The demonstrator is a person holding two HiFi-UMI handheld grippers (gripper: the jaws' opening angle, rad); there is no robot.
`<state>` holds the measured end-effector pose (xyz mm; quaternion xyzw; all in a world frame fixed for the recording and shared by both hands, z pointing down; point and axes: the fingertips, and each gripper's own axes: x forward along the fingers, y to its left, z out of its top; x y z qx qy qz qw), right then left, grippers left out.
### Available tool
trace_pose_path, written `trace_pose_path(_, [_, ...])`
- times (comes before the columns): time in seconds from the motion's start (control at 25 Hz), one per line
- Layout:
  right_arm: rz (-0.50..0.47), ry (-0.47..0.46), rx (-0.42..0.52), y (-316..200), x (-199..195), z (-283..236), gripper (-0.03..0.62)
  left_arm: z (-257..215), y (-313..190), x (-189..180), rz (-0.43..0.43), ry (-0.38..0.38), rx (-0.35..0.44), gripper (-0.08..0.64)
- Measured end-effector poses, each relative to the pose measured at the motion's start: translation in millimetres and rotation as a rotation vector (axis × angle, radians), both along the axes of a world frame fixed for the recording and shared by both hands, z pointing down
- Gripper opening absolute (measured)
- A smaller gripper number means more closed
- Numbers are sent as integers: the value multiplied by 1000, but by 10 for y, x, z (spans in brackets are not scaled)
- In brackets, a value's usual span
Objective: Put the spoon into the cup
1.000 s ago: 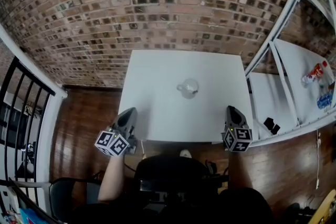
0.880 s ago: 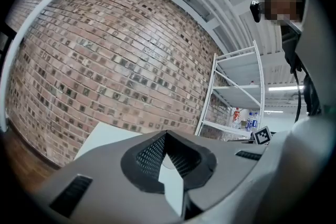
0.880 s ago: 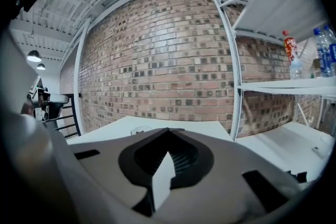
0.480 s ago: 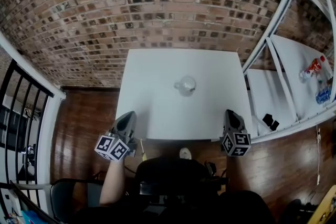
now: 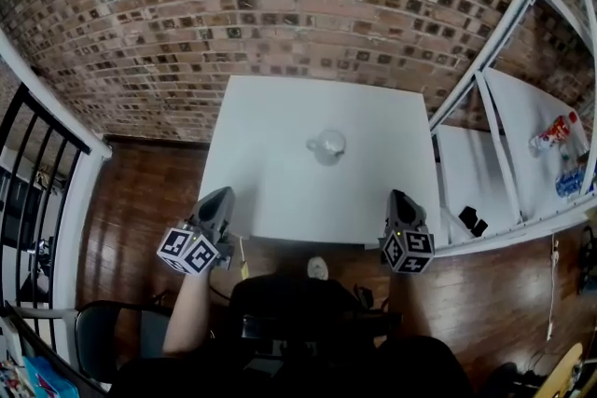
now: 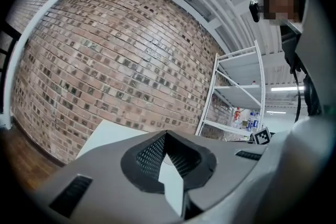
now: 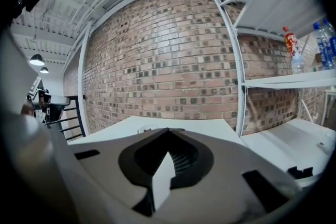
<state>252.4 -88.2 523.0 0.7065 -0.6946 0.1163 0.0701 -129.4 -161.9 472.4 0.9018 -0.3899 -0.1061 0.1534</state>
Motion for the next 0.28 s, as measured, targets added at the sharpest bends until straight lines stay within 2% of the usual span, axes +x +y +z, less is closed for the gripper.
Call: trace_pose_path(0.28, [-23, 25, -45, 65, 12, 75, 2, 50, 26, 46, 1, 14, -12, -8])
